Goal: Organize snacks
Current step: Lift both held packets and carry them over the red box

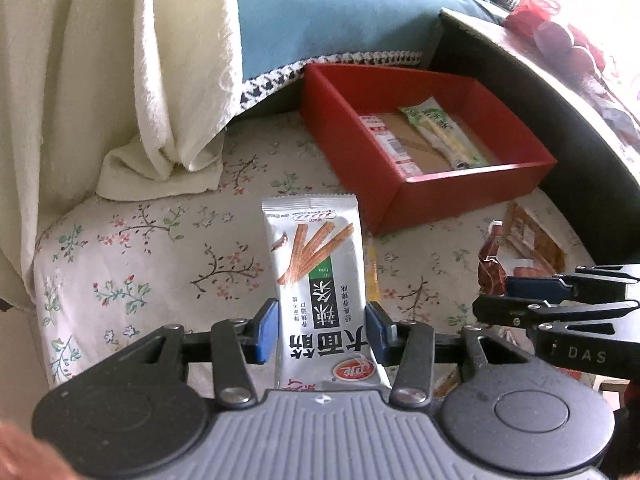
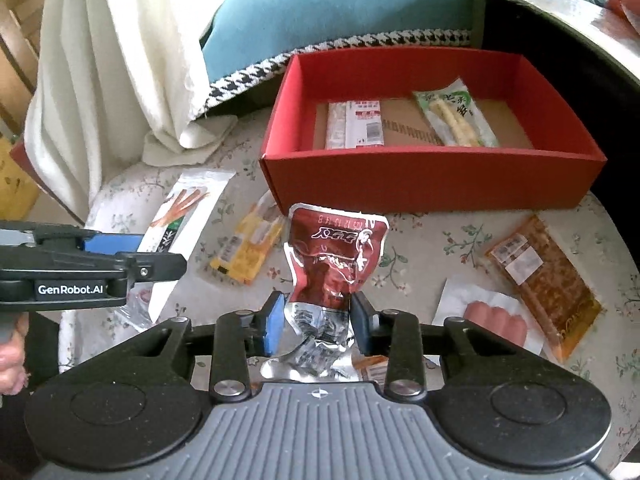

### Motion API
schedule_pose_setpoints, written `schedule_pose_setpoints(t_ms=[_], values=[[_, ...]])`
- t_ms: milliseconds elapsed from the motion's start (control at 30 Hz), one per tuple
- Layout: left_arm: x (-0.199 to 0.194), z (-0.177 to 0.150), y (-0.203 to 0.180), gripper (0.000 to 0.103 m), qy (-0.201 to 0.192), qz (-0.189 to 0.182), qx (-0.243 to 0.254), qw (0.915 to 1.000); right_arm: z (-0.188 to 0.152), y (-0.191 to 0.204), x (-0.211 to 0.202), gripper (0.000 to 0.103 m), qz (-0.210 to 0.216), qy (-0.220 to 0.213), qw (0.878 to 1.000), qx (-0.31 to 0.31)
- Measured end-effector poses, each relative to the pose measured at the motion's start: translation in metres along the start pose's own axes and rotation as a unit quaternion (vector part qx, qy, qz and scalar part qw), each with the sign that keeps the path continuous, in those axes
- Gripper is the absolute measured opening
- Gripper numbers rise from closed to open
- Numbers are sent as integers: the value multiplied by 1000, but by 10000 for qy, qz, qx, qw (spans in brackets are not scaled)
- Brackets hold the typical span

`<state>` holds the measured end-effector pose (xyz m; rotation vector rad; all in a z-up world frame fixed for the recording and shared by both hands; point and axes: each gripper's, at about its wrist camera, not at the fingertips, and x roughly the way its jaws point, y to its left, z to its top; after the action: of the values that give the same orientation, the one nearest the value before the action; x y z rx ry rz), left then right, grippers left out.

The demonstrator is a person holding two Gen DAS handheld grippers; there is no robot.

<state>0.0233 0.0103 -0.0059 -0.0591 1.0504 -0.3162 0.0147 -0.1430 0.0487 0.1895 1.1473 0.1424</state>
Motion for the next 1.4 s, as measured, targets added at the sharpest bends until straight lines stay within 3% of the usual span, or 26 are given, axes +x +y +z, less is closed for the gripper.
schedule_pose_setpoints(t_ms=[167, 400, 833, 900, 967, 1100, 1133, 1167, 1300, 1400], values=[[-8, 0, -6, 39, -175, -47, 21, 9998, 0, -2, -3, 42, 22, -113, 9999, 57], [1, 1, -5, 39, -65, -23, 52, 10000, 0, -10, 23, 42, -233, 268, 9993, 111], [8, 4, -8, 39, 61, -210, 188, 9996, 1, -5, 46, 53, -319, 547, 9980, 8], [8, 4, -8, 39, 72, -232, 209, 9995, 1, -5, 46, 60, -476, 513, 9975, -13], [8, 3, -7, 39, 91, -242, 200, 9995, 1, -7, 48, 78, -705, 538, 9960, -104], [11, 4, -9, 39, 159, -252, 247, 9992, -1, -5, 50, 70, -754, 573, 9954, -170], [12, 3, -10, 39, 175, -255, 274, 9991, -1, -4, 49, 57, -704, 555, 9958, -162], [12, 3, -12, 39, 185, -259, 301, 9990, 0, -4, 47, 55, -684, 549, 9960, -140], [9, 1, -20, 39, 185, -301, 445, 9984, -6, -3, 41, 54, -527, 608, 9967, -130], [0, -2, -27, 39, 103, -375, 538, 9978, -10, 0, 26, 54, -485, 417, 9979, -128]])
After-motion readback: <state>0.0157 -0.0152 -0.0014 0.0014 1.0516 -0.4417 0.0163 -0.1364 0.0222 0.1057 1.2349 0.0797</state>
